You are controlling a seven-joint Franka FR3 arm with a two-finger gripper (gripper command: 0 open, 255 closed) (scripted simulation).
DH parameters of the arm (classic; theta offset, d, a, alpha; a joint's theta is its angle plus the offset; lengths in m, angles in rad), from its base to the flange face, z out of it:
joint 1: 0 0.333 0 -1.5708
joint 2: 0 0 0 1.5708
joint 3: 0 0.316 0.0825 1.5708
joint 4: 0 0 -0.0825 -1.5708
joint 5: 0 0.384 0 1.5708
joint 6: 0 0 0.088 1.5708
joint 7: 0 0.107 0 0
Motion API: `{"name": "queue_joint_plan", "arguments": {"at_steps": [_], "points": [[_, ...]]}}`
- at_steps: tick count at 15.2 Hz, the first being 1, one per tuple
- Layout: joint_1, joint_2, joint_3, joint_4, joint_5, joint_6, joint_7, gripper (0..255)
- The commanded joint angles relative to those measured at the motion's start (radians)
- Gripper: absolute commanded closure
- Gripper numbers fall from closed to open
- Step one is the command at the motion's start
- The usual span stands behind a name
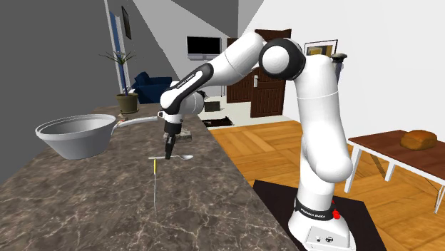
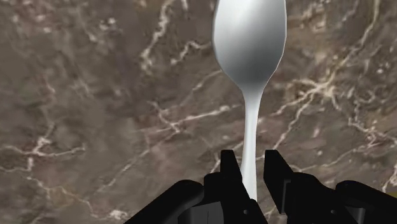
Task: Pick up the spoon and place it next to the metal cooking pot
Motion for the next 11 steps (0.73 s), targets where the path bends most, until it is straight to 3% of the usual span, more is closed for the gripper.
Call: {"name": "queue_joint_plan", "arguments": {"at_steps": [1, 2, 7, 11], "points": [[0.000, 0.000, 0.000, 0.000, 0.000, 0.000, 0.000, 255], [0.000, 0.000, 0.000, 0.000, 0.000, 0.000, 0.000, 0], [0.000, 0.000, 0.000, 0.000, 0.000, 0.000, 0.000, 0], [-0.003, -0.078, -0.021, 0.024, -0.050, -0.098, 0.031, 0]]}}
